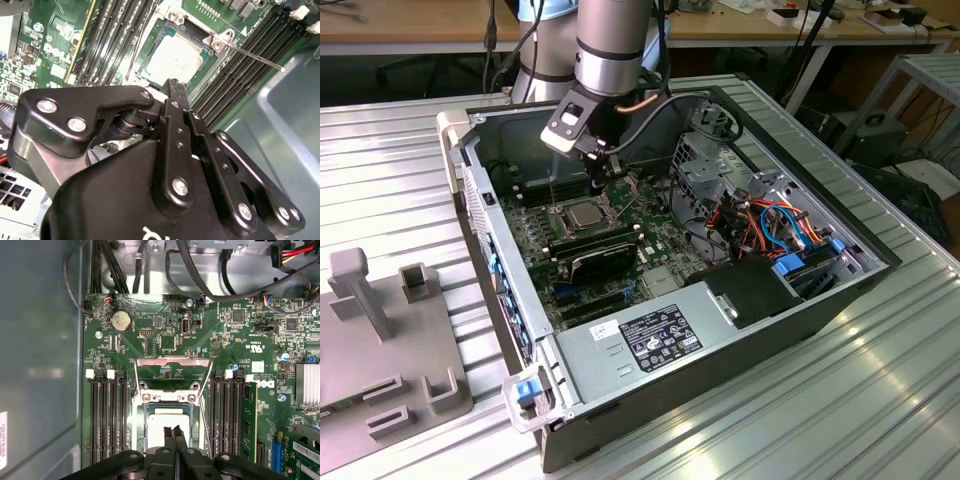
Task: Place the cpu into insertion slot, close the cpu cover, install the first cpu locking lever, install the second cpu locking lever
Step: 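Close the cpu cover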
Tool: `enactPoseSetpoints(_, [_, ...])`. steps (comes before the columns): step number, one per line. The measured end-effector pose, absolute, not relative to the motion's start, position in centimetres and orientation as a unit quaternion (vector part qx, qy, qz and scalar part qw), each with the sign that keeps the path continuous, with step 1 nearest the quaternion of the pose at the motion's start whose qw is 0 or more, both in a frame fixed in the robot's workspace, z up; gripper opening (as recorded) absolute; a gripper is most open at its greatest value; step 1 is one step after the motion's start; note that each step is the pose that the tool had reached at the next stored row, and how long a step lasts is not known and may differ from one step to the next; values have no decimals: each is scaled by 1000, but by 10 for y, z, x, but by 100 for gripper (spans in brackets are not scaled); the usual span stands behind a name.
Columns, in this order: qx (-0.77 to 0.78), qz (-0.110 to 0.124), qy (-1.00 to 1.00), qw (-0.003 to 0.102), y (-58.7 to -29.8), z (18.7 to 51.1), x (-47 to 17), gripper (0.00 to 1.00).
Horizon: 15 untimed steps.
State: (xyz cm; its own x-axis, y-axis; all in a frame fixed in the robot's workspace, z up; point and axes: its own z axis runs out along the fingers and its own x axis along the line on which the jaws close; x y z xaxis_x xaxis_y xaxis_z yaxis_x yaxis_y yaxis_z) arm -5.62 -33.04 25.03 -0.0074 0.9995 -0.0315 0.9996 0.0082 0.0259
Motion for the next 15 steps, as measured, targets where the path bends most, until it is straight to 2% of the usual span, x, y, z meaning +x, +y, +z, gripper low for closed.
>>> enactPoseSetpoints(15, [704,-2,710,20,-330,255,-43,11])
